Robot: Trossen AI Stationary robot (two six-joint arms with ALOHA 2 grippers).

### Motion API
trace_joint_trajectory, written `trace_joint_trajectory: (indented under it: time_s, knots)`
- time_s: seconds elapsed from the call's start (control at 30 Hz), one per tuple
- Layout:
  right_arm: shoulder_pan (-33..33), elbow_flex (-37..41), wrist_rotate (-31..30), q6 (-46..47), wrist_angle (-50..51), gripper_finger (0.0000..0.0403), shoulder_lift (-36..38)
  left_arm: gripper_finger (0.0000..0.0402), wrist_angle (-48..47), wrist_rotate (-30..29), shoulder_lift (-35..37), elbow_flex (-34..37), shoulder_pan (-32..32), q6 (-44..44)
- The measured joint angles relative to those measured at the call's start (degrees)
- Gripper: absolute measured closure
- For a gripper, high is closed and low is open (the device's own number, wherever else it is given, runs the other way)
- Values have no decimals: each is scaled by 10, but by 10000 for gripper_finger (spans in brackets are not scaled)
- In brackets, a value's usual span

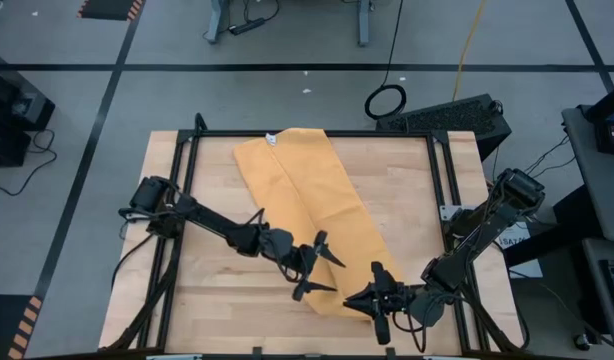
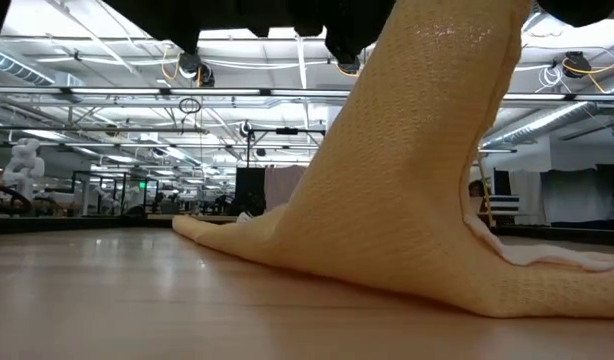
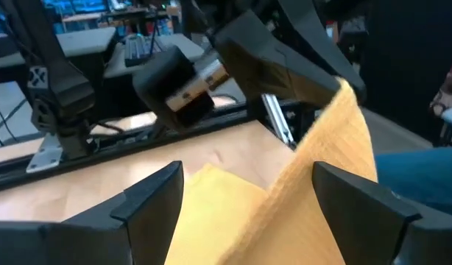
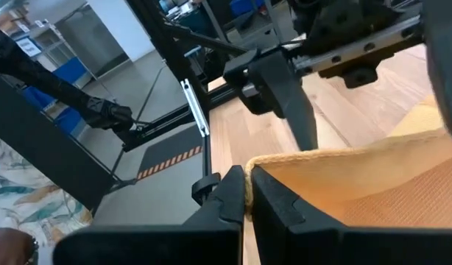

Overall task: Roll towel
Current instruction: Fold the yellow towel

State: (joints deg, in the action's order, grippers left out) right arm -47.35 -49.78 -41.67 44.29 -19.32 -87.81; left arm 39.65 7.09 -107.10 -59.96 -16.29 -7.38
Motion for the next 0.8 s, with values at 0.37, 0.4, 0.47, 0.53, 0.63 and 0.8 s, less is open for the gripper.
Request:
trace_joint_trajectory:
  time_s: [0.37, 0.4, 0.47, 0.53, 0.63, 0.8]
  knots:
    - [0, 0, 0, 4, 9, 399, 0, 104, 3, 25, 1, 0, 3, -24]
    - [0, 0, 0, 4, 10, 399, 0, 110, 3, 41, 1, 0, 6, -22]
    - [0, 0, 0, 4, 11, 399, 0, 127, 3, 71, 1, 0, 9, -20]
    - [0, 0, 0, 4, 10, 399, 0, 151, 0, 80, 1, 0, 8, -20]
    - [0, 0, 0, 4, 11, 399, 0, 194, -17, 81, 1, 0, 7, -22]
    - [0, 0, 0, 2, 12, 399, 0, 297, -28, 63, 1, 0, 8, -38]
